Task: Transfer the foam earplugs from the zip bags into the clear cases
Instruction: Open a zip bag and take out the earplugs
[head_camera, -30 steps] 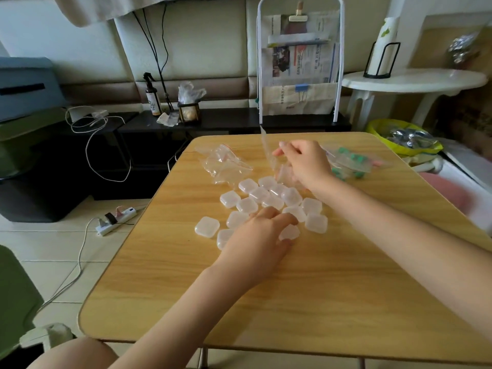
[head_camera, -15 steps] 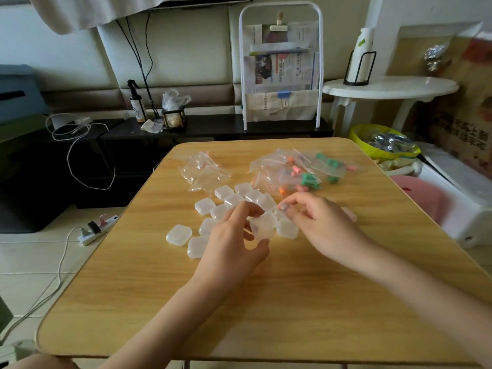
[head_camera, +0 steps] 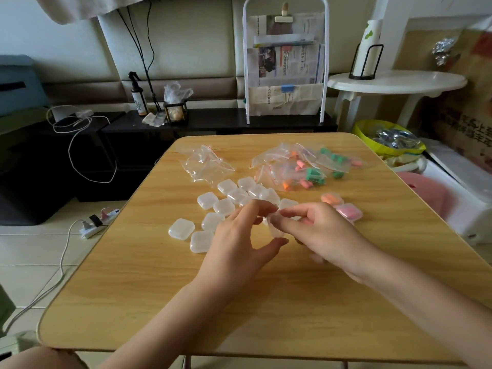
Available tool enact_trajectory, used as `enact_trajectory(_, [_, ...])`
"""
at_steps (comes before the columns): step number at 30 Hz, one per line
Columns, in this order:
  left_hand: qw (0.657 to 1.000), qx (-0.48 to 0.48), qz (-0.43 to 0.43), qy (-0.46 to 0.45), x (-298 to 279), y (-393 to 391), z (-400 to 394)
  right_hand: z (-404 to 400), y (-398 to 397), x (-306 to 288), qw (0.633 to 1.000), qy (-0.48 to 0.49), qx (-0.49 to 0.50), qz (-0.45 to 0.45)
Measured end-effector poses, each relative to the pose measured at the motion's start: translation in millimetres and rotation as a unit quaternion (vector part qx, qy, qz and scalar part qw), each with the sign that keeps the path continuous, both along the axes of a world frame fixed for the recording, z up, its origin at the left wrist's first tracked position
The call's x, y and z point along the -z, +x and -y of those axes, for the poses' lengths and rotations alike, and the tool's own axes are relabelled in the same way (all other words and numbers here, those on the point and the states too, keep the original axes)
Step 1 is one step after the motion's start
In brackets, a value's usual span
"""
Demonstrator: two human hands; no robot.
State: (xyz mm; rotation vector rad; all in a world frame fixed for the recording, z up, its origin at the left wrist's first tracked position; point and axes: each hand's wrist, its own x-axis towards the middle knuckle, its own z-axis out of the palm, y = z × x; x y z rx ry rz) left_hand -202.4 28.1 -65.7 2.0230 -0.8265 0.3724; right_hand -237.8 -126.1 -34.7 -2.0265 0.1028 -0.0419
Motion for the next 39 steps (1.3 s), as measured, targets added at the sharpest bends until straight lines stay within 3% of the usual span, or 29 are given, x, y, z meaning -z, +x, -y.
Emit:
enact_trajectory(5, [1.0,-0.001,0.014,-0.01,6,1,-1,-3,-4,2,0.995,0.095,-0.008,-0.039])
enact_trajectory(12, [0.999,-0.006,0.034,-0.001,6,2,-5,0,-1,4,0.989,0.117,-0.043,-0.075])
enact_trajectory(20, [0.999,0.012,-0.039,-0.028,7,7,-4,0,-1,3,0.991,0.096,-0.06,-0.078])
enact_trajectory(26, [0.99,0.026,-0.116,-0.071,3,6,-2,5,0,2,0.982,0.139,-0.066,-0.11])
enact_trajectory(33, [0.992,-0.068,-0.044,-0.092,0,12,-8,8,4,6,0.992,0.118,-0.031,-0.006])
enact_trajectory(39, [0.977,-0.076,-0.146,-0.135,-5,12,-5,10,6,14,0.989,0.056,-0.068,0.122])
